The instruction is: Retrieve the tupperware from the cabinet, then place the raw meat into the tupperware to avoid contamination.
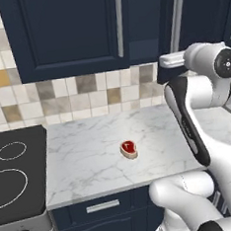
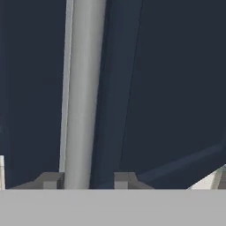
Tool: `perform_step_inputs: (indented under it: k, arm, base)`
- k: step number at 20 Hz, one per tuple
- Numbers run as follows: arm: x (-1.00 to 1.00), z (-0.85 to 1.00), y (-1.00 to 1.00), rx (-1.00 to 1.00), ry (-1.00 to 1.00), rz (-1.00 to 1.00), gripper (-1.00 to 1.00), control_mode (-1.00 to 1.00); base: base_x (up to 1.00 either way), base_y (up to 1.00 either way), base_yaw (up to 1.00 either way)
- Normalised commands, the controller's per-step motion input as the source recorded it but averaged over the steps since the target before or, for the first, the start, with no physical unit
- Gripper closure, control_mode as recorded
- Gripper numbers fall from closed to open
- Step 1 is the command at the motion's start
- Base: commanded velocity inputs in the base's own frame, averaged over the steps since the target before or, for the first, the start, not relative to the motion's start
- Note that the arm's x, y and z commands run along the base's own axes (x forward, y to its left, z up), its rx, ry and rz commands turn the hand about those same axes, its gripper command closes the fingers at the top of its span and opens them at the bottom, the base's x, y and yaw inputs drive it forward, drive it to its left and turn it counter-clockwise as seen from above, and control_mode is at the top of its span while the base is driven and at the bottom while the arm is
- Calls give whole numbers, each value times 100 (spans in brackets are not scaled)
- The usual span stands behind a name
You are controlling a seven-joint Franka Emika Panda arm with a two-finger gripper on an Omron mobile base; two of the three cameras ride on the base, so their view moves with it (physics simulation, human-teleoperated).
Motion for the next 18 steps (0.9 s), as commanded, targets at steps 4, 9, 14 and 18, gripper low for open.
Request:
perform_step_inputs:
  k: [4,9,14,18]
  arm:
    - [-37,-11,-57,0,2,-5,100,-100]
    - [-31,-7,-42,0,2,-3,-100,-100]
    - [-32,0,-17,0,0,0,-100,-100]
    - [-52,0,-1,0,0,-1,-100,-100]
  base:
    - [0,0,0]
    - [0,0,0]
    - [0,0,0]
    - [0,0,0]
